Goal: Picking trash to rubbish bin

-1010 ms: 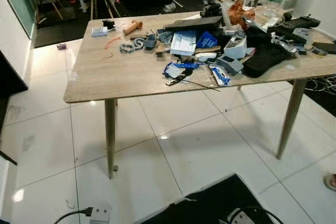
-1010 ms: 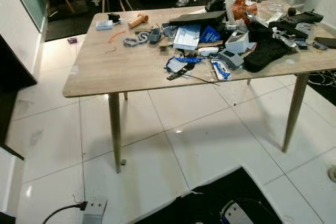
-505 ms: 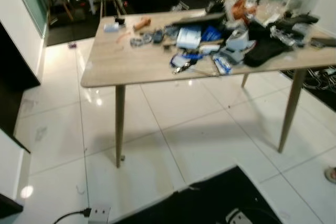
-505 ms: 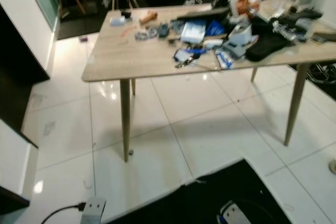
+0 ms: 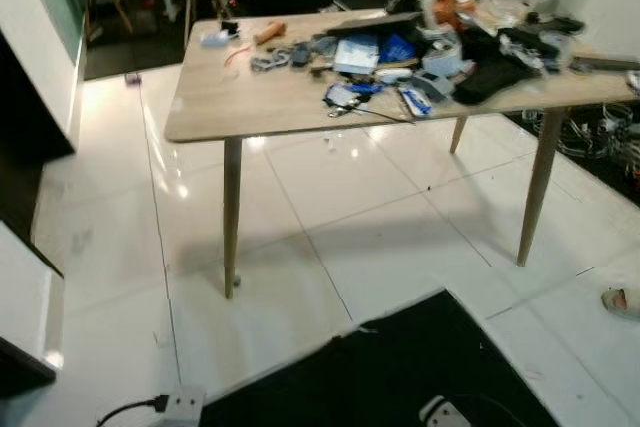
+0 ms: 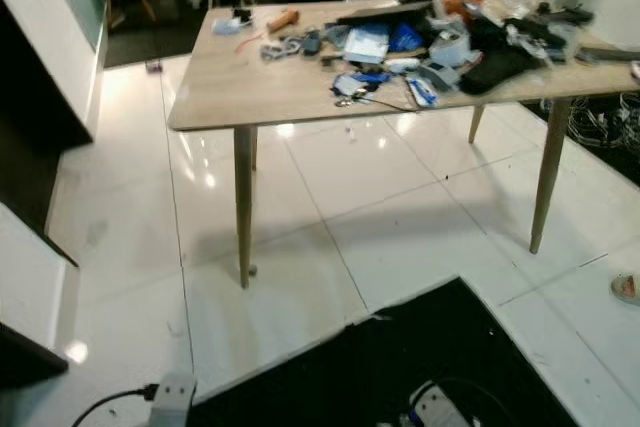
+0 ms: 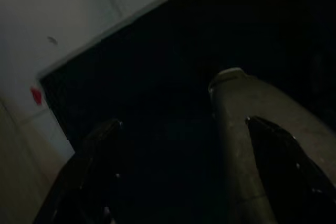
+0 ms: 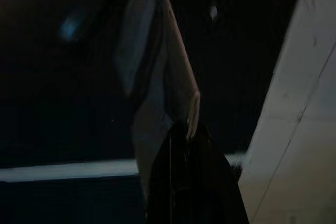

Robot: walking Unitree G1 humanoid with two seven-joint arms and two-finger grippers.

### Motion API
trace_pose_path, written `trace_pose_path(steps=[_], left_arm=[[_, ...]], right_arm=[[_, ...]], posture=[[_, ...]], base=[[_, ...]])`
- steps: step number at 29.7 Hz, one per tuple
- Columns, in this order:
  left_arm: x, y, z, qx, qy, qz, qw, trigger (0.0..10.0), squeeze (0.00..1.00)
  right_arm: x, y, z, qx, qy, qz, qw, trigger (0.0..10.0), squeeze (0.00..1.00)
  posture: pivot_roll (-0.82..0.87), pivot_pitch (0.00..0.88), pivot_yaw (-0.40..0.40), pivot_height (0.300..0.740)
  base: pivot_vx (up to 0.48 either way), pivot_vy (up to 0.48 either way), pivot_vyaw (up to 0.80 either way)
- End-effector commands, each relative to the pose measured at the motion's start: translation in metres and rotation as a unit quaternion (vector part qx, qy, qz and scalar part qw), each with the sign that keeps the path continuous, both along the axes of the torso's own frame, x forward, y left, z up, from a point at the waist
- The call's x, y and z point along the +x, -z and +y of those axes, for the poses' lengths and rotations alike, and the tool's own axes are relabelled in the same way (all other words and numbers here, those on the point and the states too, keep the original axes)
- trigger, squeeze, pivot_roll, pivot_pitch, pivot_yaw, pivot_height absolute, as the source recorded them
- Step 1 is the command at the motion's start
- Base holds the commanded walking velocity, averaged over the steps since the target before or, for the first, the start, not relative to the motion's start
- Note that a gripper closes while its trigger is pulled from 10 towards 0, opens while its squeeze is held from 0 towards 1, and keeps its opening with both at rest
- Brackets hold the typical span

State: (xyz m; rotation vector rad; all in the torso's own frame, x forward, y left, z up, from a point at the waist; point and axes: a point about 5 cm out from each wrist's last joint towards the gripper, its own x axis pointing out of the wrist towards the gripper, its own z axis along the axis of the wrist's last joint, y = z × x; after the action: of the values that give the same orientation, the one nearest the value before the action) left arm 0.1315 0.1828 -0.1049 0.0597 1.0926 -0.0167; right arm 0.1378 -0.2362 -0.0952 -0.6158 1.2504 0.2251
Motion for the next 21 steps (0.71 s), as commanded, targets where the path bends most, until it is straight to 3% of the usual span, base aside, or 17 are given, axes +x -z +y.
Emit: trace_pose_path(steps=[1, 21], left_arm=[[-0.0166, 0.0060, -0.0032, -0.005, 0.005, 0.036, 0.999, 10.0, 0.00], [-0.0167, 0.0062, -0.0056, -0.004, 0.024, 0.037, 0.999, 10.0, 0.00]], right_arm=[[-0.0072, 0.0015, -0.0038, -0.006, 0.012, 0.010, 1.000, 10.0, 0.00], [-0.0067, 0.0014, -0.0038, -0.005, 0.018, 0.006, 1.000, 10.0, 0.00]], posture=[[-0.08, 0.067, 0.032, 0.740], [-0.08, 0.067, 0.037, 0.740]], base=[[0.000, 0.000, -0.80], [0.000, 0.000, -0.80]])
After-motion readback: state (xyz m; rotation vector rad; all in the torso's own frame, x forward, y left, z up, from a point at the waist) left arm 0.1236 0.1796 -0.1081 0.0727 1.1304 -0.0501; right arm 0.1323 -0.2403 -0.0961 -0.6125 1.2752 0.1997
